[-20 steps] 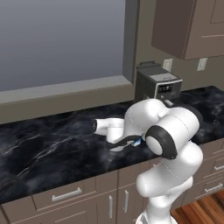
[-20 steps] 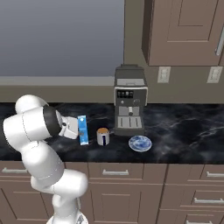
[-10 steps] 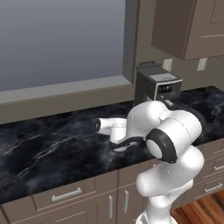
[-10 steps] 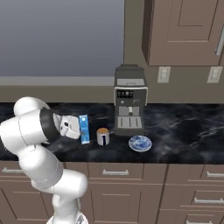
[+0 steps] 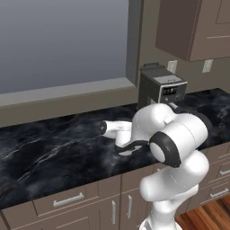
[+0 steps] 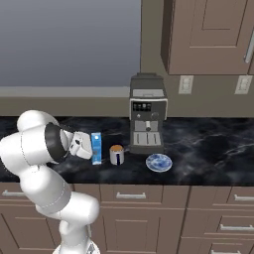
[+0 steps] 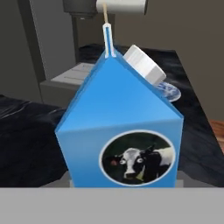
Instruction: Take a sugar cube from the saucer and place it inside the coffee. Then, grab milk from the fridge and place it next to the coffee on the counter to sweeten the coffee.
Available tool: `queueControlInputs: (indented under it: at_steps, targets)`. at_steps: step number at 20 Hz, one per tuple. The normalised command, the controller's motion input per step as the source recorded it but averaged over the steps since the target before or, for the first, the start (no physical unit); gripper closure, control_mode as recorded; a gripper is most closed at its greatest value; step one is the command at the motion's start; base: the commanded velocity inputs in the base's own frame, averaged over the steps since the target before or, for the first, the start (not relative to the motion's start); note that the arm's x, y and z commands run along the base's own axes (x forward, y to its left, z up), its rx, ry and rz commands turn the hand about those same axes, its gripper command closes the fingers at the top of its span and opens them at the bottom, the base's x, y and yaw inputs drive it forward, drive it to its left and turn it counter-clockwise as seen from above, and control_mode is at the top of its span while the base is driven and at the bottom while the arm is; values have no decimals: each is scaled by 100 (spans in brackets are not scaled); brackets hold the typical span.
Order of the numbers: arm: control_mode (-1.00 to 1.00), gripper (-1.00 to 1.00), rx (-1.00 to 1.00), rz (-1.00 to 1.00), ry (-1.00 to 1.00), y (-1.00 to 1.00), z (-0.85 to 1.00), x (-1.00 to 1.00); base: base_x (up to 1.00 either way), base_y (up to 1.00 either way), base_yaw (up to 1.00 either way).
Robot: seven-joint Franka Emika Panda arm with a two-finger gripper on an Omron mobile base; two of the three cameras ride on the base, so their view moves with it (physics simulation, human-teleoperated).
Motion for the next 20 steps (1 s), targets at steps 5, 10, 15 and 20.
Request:
queueControlInputs:
  at_steps: [5,10,15,20]
  targets:
    - [-100,-100,0,0,0,5,-1,1,0,0,0]
    - [-100,-100,0,0,0,18,0,0,0,0,0]
    - [-100,-100,0,0,0,15,0,-4,0,0,0]
    - [-100,-100,0,0,0,32,0,-2,0,0,0]
